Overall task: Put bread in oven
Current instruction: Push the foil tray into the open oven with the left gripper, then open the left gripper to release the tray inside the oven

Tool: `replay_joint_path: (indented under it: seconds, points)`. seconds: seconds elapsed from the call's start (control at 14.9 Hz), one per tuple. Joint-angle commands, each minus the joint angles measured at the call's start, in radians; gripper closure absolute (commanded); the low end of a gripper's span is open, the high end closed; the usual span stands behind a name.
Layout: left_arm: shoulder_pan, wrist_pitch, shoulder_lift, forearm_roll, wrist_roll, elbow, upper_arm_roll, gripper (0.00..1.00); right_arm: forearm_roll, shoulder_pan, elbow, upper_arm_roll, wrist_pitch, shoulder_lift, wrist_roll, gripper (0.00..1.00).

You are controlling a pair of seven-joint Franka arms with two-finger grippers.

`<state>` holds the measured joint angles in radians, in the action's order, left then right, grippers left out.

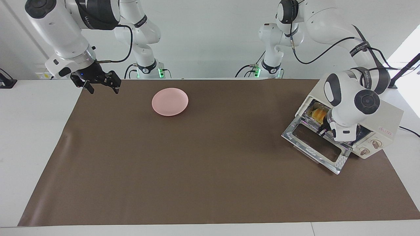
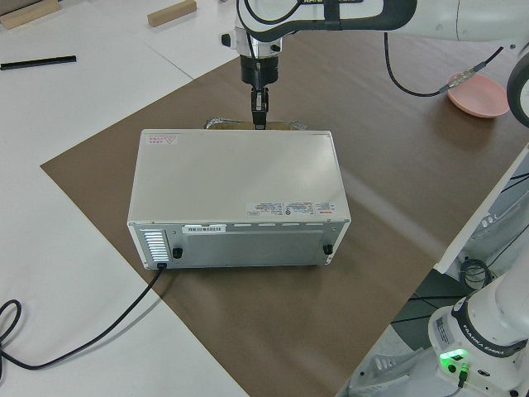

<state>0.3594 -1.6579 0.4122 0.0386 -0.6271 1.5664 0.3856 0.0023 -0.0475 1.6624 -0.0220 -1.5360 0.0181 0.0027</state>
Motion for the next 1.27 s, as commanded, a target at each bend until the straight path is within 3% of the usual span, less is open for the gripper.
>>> replay_joint_path:
  seconds: [0.0, 0.27, 1.2]
  points:
    - [0.021, -0.028, -0.062, 0.035, -0.003, 0.093, 0.004, 1.0, -0.015, -0.012, 0.008, -0.012, 0.004, 0.006, 0.007, 0.0]
    - [0.036, -0.034, -0.081, 0.102, -0.002, 0.122, 0.002, 1.0, -0.015, -0.012, 0.008, -0.012, 0.005, 0.006, 0.007, 0.0]
    - [0.016, -0.14, -0.078, 0.118, -0.085, 0.149, 0.004, 1.0, -0.013, -0.012, 0.008, -0.012, 0.005, 0.006, 0.007, 0.0]
